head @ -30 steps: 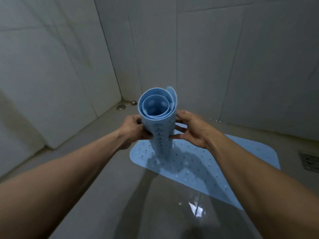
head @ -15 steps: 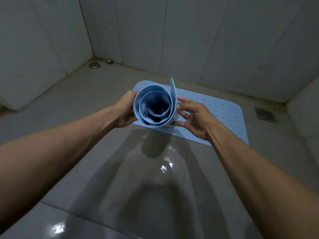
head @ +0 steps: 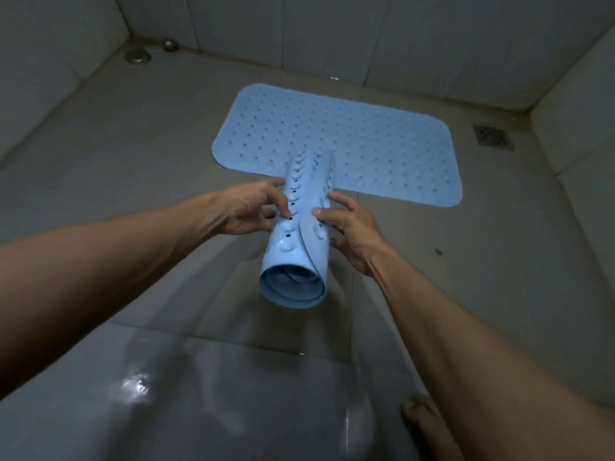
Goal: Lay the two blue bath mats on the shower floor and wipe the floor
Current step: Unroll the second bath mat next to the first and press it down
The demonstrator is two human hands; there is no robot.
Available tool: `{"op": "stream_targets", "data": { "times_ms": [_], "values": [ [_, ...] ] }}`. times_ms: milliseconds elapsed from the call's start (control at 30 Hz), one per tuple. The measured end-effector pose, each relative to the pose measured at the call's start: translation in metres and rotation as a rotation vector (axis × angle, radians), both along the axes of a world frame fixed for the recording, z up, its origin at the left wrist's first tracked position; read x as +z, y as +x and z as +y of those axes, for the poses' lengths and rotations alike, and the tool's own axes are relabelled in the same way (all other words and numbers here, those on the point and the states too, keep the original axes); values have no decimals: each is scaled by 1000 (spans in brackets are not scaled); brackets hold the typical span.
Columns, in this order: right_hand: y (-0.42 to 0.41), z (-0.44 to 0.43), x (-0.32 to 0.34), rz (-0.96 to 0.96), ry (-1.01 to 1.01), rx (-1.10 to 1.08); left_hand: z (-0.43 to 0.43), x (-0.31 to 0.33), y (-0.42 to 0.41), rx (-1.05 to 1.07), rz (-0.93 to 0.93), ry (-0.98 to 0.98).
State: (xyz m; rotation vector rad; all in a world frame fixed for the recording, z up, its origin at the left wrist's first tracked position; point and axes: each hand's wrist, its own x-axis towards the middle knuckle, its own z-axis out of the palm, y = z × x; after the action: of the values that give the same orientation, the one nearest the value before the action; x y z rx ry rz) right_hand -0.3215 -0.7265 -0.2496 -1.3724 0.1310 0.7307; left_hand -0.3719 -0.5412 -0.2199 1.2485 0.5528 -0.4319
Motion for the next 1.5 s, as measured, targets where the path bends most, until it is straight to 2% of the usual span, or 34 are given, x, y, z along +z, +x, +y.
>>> {"op": "stream_targets", "data": {
  "times_ms": [233, 533, 633, 933, 1033, 1133, 1267, 1400, 1500],
  "values": [
    [-38, -10, -43, -127, -226, 88, -18, -39, -18, -28, 80, 44],
    [-48, 0, -54, -245, -371, 122, -32, -60, -5, -101, 59, 449],
    [-53, 2, -53, -257, -448, 170, -35, -65, -6, -137, 12, 515],
    [-63, -18, -63, -326, -386, 141, -36, -66, -14, -183, 4, 556],
    [-59, -15, -61, -333, -440, 188, -34, -69, -13, -197, 16, 590],
    [-58, -14, -60, -364, -557, 258, -41, -72, -9, -256, 45, 732],
    [-60, -18, -67, -487, -760, 256, -47, -81, -9, -246, -84, 878],
    [-63, -21, -64, -503, -752, 213, -41, -87, -16, -249, -122, 961],
    [-61, -29, -65, -517, -791, 280, -33, -83, -15, -263, -116, 1028]
  ]
}}
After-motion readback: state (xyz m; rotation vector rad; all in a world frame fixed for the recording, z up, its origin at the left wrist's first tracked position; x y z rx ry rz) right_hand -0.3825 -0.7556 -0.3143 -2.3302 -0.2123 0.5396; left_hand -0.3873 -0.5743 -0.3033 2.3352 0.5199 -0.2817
